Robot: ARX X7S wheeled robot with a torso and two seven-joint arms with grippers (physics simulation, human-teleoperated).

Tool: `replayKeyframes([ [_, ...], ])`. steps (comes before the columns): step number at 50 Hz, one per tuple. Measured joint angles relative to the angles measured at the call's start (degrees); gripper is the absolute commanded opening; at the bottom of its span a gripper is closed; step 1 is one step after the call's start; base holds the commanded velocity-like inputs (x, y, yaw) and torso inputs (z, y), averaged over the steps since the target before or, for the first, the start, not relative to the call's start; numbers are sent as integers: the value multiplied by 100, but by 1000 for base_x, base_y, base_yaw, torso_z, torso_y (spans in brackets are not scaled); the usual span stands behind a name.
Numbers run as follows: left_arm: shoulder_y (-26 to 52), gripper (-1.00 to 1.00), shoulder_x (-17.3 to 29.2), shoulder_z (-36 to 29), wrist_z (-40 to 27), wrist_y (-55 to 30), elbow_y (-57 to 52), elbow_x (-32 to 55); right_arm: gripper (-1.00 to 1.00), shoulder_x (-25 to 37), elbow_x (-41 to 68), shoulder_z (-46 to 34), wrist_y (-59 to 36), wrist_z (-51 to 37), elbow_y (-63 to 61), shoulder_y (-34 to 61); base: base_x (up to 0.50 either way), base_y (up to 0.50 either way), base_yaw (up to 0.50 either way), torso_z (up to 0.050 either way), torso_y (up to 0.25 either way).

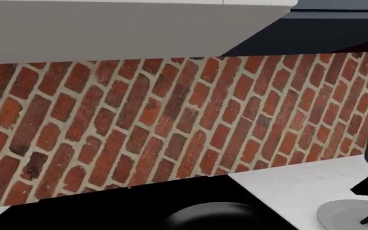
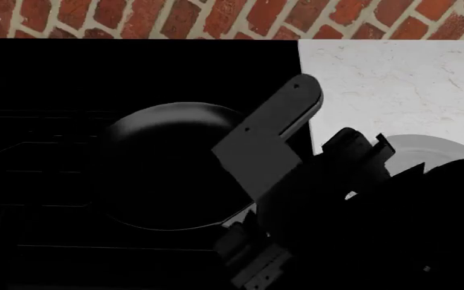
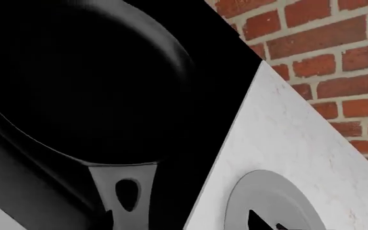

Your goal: Pick up the pan and dump the vegetables in it onto the plate. Then return the pan to the stove.

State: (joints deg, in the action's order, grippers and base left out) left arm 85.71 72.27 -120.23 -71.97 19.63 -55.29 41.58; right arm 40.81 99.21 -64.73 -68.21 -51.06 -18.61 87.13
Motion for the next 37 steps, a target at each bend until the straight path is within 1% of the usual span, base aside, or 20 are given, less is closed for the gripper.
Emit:
replayKeyframes([
  [16, -44, 100, 103, 16, -5, 43, -51, -62, 100, 561, 1327, 470, 935, -2140, -2123, 198, 0, 0, 0, 0, 0],
  [24, -83, 100, 128, 15, -24, 53, -76, -109, 100, 915, 1626, 740, 1504, -2837, -3123, 57, 0, 0, 0, 0, 0],
  [26, -92, 100, 120, 16, -34, 46, -84, -116, 100, 946, 1870, 1053, 1465, -3045, -3314, -124, 0, 0, 0, 0, 0],
  [30, -125, 100, 38, 23, -79, 16, -22, -124, 100, 889, 2206, 2104, 1178, -3355, -3601, -663, 0, 0, 0, 0, 0],
  [32, -159, 100, -174, 66, -65, 21, 234, -15, 100, 695, 2021, 2600, 838, -3299, -3679, -1079, 0, 0, 0, 0, 0],
  [34, -204, 100, -579, 139, 72, -15, 757, 226, 100, 546, 1561, 2738, 736, -2940, -3593, -1534, 0, 0, 0, 0, 0],
  [35, -259, 100, -869, 208, 225, -41, 1104, 392, 100, 430, 1244, 2672, 811, -2665, -3437, -1680, 0, 0, 0, 0, 0],
  [37, -407, 100, -1606, 295, 611, -76, 1943, 585, 100, 93, 458, 2323, 1179, -1955, -2928, -1811, 0, 0, 0, 0, 0],
])
